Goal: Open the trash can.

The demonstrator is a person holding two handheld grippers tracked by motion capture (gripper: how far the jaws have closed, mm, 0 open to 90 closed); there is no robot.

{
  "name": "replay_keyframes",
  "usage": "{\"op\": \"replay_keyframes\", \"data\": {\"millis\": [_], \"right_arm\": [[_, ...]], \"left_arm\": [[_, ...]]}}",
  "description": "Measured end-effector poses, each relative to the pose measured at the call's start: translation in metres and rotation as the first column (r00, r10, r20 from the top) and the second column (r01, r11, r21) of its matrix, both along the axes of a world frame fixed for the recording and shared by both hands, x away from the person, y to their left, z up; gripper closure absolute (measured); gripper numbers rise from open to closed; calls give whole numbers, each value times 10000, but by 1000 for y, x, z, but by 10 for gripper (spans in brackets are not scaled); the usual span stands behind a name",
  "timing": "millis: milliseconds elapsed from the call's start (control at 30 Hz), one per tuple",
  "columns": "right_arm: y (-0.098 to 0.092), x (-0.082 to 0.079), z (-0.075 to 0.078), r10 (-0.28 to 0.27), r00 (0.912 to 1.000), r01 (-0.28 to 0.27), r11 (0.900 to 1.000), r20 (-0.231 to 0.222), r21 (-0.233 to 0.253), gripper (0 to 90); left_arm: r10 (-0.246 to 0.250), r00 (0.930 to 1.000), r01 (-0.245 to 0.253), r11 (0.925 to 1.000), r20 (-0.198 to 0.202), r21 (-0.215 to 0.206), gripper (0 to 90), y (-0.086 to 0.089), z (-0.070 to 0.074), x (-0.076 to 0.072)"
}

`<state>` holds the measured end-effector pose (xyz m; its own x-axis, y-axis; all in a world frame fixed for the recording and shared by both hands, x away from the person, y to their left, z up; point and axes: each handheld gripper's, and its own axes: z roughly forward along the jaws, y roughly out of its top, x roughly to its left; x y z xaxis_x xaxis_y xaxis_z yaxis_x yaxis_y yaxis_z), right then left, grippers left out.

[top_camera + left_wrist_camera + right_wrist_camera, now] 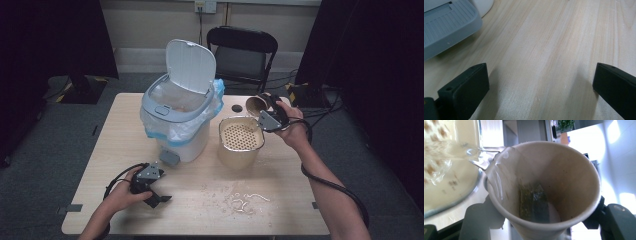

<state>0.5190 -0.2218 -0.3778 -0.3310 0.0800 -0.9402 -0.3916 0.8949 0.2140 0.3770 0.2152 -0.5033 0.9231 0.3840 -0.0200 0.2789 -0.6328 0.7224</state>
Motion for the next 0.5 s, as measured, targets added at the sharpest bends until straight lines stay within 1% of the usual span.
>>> {"op": "replay_keyframes", "data": {"millis": [33,100,133,200,233,267,300,333,367,400,433,467,500], "right_arm": [[1,-1,1,82,9999,-81,9999,75,-137,357],[4,-5,3,181,9983,-134,9966,562,-818,357],[5,-6,4,258,9973,-186,9945,689,-1032,357],[9,-10,4,283,9925,-79,9857,1192,-1681,357],[10,-12,4,357,9910,-120,9834,1287,-1808,357],[12,-13,5,368,9864,-23,9776,1602,-2103,357],[13,-15,5,366,9833,55,9733,1785,-2296,357],[14,-15,7,472,9808,-9,9713,1892,-2380,357],[16,-16,8,454,9745,130,9662,2195,-2573,357],[17,-18,8,494,9693,217,9587,2410,-2836,357],[19,-20,10,621,9611,249,9510,2692,-3081,357],[21,-22,11,705,9502,364,9423,3036,-3326,357],[22,-24,11,743,9462,427,9361,3149,-3492,357]], "left_arm": [[-4,10000,4,10000,8,-17,0,0,0,0],[0,10000,0,10000,1,0,0,0,0,0],[1,10000,-1,10000,-3,-2,0,0,0,0],[2,10000,-2,10000,-2,0,0,0,0,0],[3,10000,-3,10000,-3,-4,0,0,0,0],[3,10000,-3,10000,-3,-1,0,0,0,0],[5,10000,-5,10000,2,11,0,0,0,0],[7,10000,-7,10000,3,11,0,0,0,0],[6,10000,-6,10000,3,11,0,0,0,0],[9,10000,-9,10000,4,3,0,0,0,0],[6,10000,-6,10000,0,4,0,0,0,0],[7,10000,-7,10000,2,4,0,0,0,0],[3,10000,-3,10000,3,9,0,0,0,0]]}}
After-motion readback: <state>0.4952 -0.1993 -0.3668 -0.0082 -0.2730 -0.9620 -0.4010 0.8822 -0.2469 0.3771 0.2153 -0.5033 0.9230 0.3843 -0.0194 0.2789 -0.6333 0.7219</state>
